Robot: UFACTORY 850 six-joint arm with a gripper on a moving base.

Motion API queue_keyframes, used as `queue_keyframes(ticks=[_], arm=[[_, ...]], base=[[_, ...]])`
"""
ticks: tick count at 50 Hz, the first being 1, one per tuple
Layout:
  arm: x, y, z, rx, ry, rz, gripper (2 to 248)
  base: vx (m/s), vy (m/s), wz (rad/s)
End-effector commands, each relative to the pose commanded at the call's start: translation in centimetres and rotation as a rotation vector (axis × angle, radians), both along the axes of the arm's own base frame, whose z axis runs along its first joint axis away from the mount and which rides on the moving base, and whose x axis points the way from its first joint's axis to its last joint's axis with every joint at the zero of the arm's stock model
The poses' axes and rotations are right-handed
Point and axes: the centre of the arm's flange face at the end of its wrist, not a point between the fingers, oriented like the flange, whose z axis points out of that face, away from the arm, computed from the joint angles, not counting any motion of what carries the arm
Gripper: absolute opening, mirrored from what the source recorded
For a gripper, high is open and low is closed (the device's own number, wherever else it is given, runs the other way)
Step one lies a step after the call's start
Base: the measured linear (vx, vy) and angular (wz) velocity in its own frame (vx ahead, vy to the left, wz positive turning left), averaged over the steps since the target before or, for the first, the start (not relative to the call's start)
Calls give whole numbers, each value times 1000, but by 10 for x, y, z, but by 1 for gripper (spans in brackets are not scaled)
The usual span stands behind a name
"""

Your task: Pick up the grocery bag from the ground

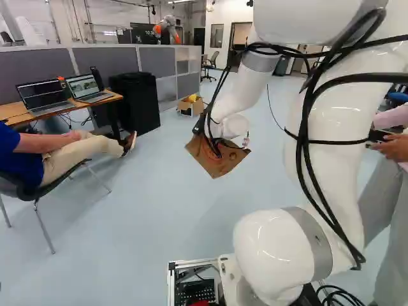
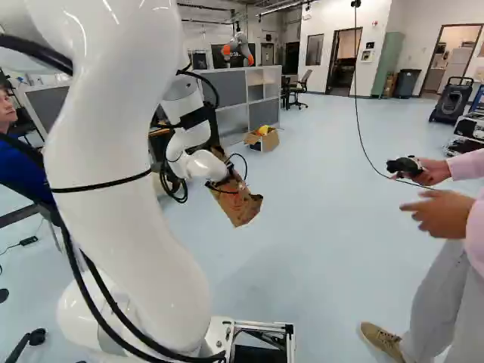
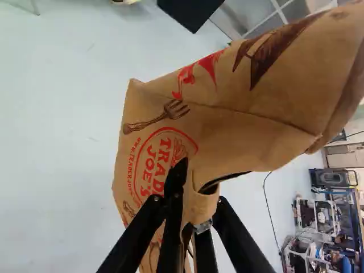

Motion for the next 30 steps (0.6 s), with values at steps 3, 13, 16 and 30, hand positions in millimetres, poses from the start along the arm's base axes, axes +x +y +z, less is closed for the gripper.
queue_keyframes(ticks=[3, 13, 16, 30], arm=[[-5, 0, 2, 21, -9, -17, 19], [-24, -2, 8, 97, -44, -75, 19], [-30, -2, 10, 122, -55, -93, 19], [-62, -4, 17, 252, -111, -181, 19]], base=[[0, 0, 0], [0, 0, 0], [0, 0, 0], [0, 0, 0]])
